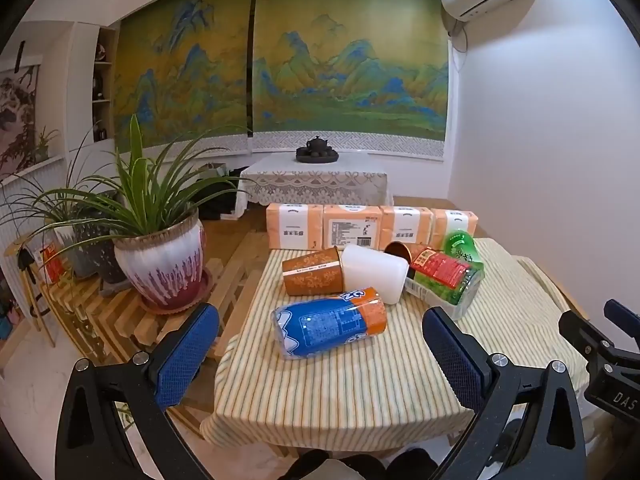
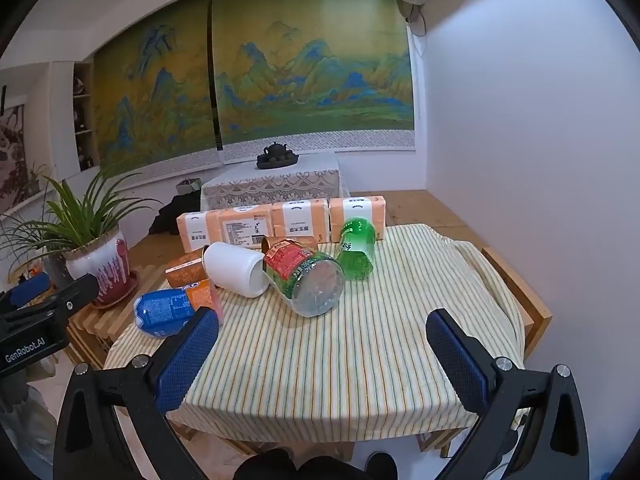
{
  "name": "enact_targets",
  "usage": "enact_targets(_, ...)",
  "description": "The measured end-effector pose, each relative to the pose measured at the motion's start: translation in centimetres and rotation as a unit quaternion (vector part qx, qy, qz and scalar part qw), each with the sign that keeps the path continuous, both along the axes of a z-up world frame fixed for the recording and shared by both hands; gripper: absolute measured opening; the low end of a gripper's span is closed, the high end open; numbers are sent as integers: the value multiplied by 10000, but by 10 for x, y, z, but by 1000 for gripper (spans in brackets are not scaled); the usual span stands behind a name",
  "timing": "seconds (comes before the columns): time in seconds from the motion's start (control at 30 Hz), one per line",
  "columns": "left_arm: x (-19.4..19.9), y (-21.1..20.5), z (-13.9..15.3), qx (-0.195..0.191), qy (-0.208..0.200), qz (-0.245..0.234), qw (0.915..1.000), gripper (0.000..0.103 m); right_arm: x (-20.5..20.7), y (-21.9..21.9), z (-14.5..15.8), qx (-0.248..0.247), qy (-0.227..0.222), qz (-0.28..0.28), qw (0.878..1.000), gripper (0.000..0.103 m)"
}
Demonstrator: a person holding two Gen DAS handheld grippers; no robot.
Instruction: Flip cup upside down
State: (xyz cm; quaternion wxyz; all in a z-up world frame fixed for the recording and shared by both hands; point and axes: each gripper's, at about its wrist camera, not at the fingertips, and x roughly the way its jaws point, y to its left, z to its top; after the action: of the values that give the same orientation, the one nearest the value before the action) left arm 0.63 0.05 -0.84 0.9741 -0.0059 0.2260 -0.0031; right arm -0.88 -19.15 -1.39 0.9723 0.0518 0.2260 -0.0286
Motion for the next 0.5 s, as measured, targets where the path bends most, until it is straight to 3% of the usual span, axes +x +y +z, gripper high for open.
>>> enact_targets(0.5,1,-3,-3,0,50,-37,10000,103,0,-6,-4,92,27,-72,9999,103)
